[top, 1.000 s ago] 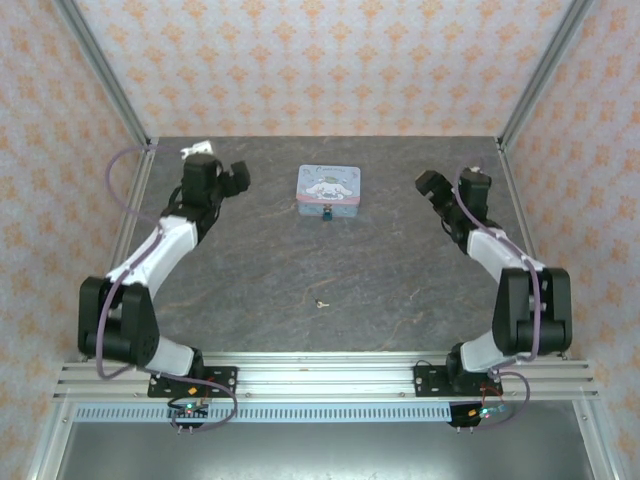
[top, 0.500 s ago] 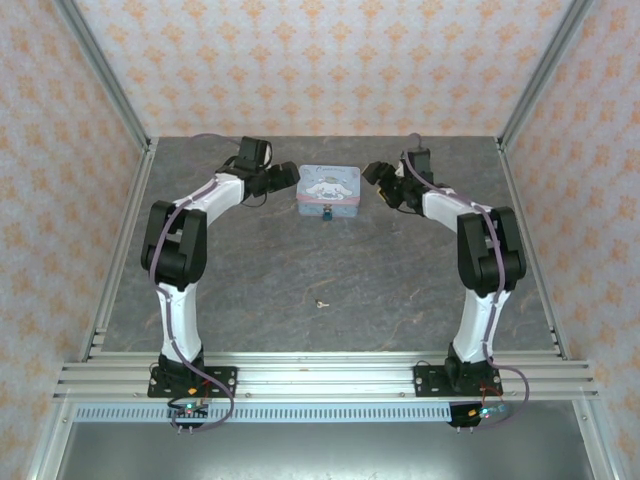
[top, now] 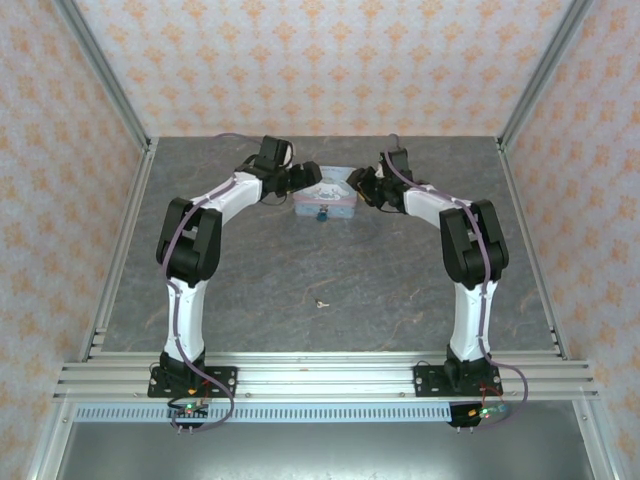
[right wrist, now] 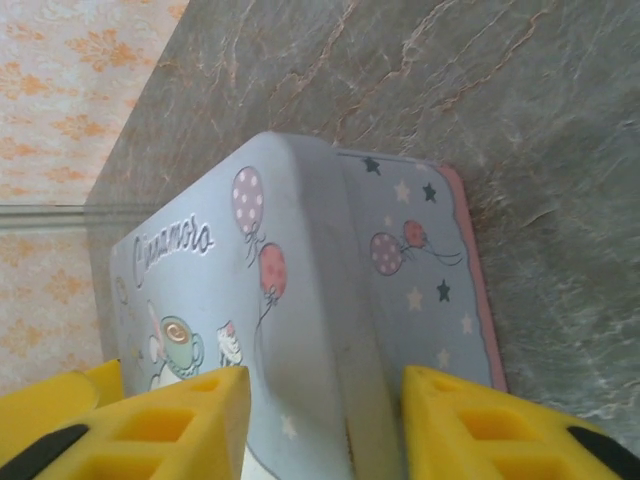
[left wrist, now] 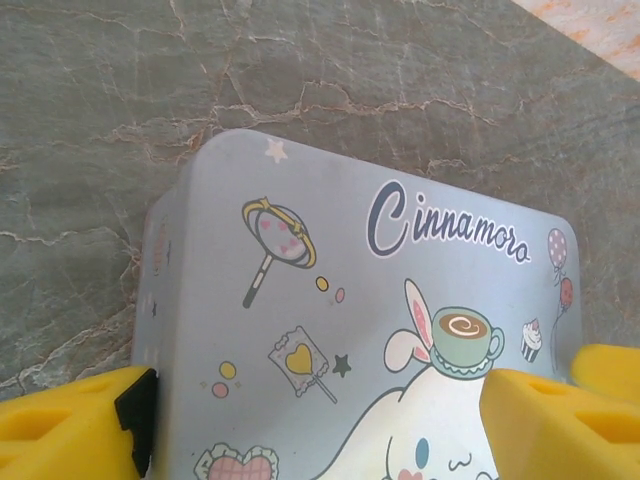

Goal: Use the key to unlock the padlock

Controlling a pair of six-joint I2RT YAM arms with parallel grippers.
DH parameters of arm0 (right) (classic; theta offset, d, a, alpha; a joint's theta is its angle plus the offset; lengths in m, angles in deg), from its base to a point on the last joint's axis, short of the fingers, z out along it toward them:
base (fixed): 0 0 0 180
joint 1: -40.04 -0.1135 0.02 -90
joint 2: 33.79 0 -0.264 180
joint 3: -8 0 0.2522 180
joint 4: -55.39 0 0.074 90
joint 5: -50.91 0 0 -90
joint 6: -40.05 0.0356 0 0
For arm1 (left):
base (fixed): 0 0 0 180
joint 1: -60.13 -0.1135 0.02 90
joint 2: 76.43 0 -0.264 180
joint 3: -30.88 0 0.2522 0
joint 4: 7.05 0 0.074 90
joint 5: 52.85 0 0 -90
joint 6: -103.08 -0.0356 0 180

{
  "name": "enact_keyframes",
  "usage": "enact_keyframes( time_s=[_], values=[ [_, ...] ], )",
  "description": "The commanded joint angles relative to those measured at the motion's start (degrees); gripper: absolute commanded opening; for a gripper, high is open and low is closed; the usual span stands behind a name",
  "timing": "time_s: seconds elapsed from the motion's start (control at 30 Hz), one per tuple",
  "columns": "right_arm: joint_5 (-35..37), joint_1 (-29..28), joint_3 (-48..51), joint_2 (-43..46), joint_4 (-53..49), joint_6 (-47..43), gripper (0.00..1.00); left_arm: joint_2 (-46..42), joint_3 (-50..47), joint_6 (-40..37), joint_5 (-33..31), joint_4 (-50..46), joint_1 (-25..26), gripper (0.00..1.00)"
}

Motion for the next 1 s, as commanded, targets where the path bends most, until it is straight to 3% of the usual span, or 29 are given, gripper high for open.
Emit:
enact_keyframes(
  time_s=[0.0,0.53,0.6,0.8,0.97],
  values=[
    [-1.0,-1.4,3.0,3.2,1.2,-0.1,0.41,-3.5,-4.6,1.4,2.1,3.6,1.5,0.83],
    [2.5,-5.9,27.9,20.4,9.9,3.1,0.39,-24.7,-34.6,7.9,-5.7,16.7,7.9,0.84],
    [3.3,-5.8,30.1,21.5,11.4,4.0,0.43,-25.0,-36.0,8.7,-6.3,17.5,8.1,0.84],
    [6.3,-5.9,28.8,23.2,6.1,0.0,0.71,-24.2,-35.6,8.8,-9.5,15.8,8.0,0.85],
    [11.7,-5.6,30.1,29.9,1.4,-3.2,0.78,-28.7,-36.9,8.2,-14.0,13.8,6.3,0.89]
  ],
)
